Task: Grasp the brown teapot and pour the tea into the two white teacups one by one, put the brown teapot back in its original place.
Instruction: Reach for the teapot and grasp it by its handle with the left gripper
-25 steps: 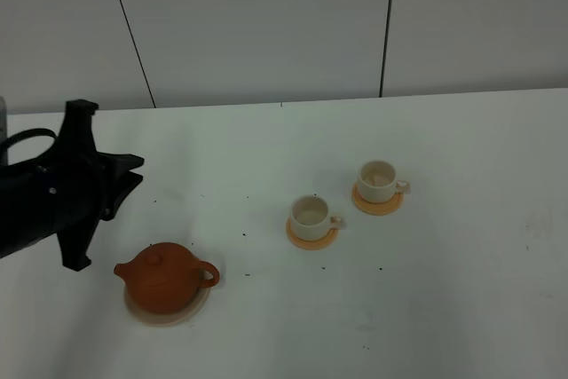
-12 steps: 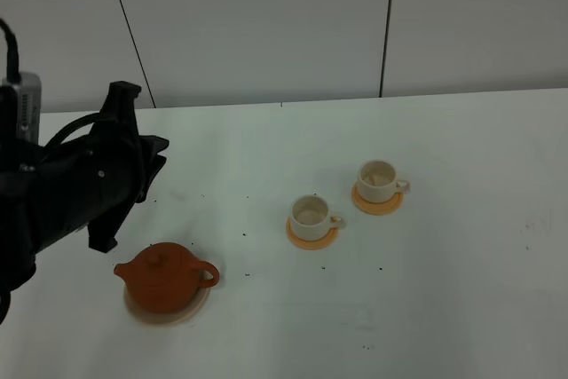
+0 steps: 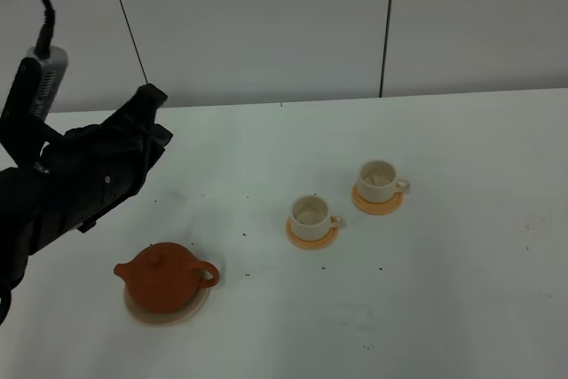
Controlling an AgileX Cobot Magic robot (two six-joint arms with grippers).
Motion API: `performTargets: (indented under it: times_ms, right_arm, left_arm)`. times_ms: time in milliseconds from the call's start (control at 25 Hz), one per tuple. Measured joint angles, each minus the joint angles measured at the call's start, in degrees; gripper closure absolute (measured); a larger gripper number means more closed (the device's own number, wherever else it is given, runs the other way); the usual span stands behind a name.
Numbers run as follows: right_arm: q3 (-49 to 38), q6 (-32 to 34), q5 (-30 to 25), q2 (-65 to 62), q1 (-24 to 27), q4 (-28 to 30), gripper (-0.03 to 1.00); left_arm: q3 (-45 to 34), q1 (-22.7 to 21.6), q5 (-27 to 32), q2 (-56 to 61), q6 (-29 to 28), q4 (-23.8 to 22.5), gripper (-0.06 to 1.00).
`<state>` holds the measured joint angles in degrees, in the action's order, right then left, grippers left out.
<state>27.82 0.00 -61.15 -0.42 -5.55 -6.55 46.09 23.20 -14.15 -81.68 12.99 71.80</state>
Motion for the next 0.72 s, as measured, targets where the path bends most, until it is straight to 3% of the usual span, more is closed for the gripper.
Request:
performTargets:
  times_ms: [160,360,600,720]
  right_arm:
    - [0.0,0.0,0.0,0.0,0.0,0.0,0.74]
    - [0.0,0.0,0.0,0.0,0.0,0.0,0.74]
    - [0.0,0.0,0.0,0.0,0.0,0.0,0.74]
    - [0.0,0.0,0.0,0.0,0.0,0.0,0.74]
  left_arm:
    - [0.0,0.0,1.1,0.0,0.1,-9.7,0.71]
    - [0.0,0.0,1.6,0.0,0.1,-26.3,0.71]
    - [0.0,0.0,1.5,0.0,0.3,-35.4,0.71]
    - [0.0,0.0,1.5,0.0,3.0,-43.4,0.71]
